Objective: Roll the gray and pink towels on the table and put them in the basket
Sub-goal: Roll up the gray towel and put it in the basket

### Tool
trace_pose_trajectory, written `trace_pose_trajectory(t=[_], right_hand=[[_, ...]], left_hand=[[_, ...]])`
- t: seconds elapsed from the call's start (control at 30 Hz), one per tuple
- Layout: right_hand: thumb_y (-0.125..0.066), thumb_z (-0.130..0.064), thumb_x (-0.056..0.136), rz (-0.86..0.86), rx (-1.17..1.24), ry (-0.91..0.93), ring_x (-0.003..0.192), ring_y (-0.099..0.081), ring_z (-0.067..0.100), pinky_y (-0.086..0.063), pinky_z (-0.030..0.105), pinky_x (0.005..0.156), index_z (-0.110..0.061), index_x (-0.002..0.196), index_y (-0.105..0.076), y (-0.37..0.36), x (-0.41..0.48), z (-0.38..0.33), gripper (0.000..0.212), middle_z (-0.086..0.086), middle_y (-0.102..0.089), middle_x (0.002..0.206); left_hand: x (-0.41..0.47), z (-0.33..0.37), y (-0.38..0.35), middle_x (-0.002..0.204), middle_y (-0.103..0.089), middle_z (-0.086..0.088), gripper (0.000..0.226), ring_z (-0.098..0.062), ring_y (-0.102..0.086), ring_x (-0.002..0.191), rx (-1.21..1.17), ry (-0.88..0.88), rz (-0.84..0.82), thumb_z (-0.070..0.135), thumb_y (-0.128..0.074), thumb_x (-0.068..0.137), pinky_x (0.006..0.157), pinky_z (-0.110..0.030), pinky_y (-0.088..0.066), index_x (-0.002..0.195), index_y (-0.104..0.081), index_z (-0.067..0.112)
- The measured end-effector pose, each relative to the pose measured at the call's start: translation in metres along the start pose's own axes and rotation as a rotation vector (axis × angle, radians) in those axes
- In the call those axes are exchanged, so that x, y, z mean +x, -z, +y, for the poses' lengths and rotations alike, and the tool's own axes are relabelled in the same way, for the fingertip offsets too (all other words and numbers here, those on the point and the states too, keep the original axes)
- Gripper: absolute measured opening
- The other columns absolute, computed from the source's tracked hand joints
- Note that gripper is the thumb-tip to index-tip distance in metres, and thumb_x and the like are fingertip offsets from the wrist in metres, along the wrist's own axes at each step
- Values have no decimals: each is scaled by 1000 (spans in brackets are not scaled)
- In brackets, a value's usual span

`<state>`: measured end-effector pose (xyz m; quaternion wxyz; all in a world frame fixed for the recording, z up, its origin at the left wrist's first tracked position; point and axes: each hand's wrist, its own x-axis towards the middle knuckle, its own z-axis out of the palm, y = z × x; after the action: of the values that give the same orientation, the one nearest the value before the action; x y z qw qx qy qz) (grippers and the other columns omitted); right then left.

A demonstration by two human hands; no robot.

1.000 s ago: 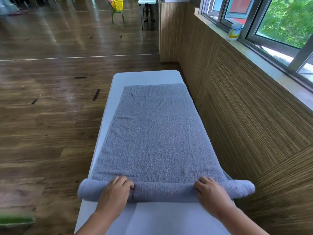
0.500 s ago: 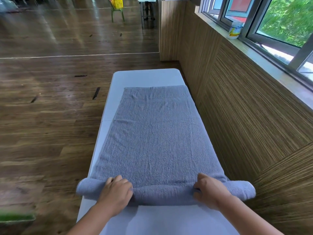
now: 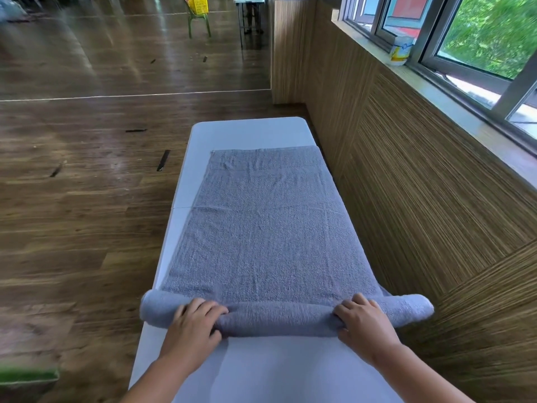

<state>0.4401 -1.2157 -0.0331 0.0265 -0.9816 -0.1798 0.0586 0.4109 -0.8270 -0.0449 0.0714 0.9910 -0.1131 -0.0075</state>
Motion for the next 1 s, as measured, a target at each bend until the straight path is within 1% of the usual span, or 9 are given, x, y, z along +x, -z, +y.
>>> trace_pose_trajectory(t=[0.17, 0.3, 0.43, 0.5, 0.6, 0.73, 0.8, 0.9, 1.0], right_hand=[[-41, -44, 78, -141, 76, -67, 84, -53, 19, -33, 30, 59, -20, 77, -60, 15, 7, -3, 31, -3, -61, 78], [-41, -43, 80, -160, 148, -104, 91, -65, 23, -36, 29, 63, -25, 99, -69, 17, 9, -1, 39, -5, -63, 99], [-61, -28, 74, -6, 118, -77, 72, -62, 18, -43, 28, 54, -25, 77, -66, 13, 3, -3, 6, -10, -58, 80], [-59, -43, 67, -15, 101, 16, 75, -58, 15, -49, 28, 57, -29, 77, -65, 7, -8, -5, 18, -15, -58, 77], [-57, -55, 57, -55, 65, 44, 84, -61, 13, -53, 30, 66, -32, 97, -70, -4, -20, -3, 48, -19, -63, 90], [-54, -47, 61, -12, 69, -55, 77, -61, 12, -46, 25, 62, -35, 79, -66, -3, -16, -8, 25, -20, -58, 76], [-54, -44, 62, 6, 96, -98, 77, -62, 12, -46, 27, 61, -33, 74, -63, 0, -11, -11, 19, -18, -57, 75], [-61, -50, 55, -47, 112, -141, 94, -64, 14, -54, 31, 71, -38, 102, -67, 6, -10, -12, 49, -14, -64, 106], [-61, -66, 44, -225, 103, -221, 104, -68, 23, -59, 43, 75, -35, 119, -66, 8, -13, -10, 82, -4, -66, 124]], left_hand=[[10, -1, 3, 71, -60, 17, 16, -11, -53, 80, 28, 15, -71, 36, -41, 78, 87, -42, -46, 73, -55, 31], [15, 0, 6, 94, -57, 19, 20, -8, -53, 94, -18, 42, -137, 41, -39, 81, 88, -38, -39, 92, -55, 36], [13, 5, 7, 97, -51, 19, 9, -11, -53, 93, -61, 34, 38, 41, -47, 83, 79, -33, -42, 91, -49, 38], [5, 2, 2, 104, -52, 25, 15, -7, -53, 99, -107, -6, 24, 52, -51, 87, 86, -30, -40, 96, -54, 40], [-6, -6, -4, 115, -51, 29, 49, 0, -48, 107, -131, -34, -62, 63, -67, 67, 93, -27, -34, 110, -53, 44], [0, -11, 3, 93, -56, 28, 39, -3, -54, 90, -126, -65, -105, 44, -59, 58, 70, -24, -40, 96, -51, 46], [7, -15, 7, 88, -57, 27, 36, -2, -56, 86, -121, -100, -93, 45, -58, 60, 68, -24, -40, 96, -52, 46], [15, -29, 17, 114, -60, 31, 56, 1, -51, 110, -87, -117, -127, 57, -59, 61, 87, -25, -42, 117, -55, 50], [23, -53, 30, 158, -9, 28, 87, -4, -10, 150, -12, -24, -305, 82, -46, 68, 118, -38, -11, 148, -28, 54]])
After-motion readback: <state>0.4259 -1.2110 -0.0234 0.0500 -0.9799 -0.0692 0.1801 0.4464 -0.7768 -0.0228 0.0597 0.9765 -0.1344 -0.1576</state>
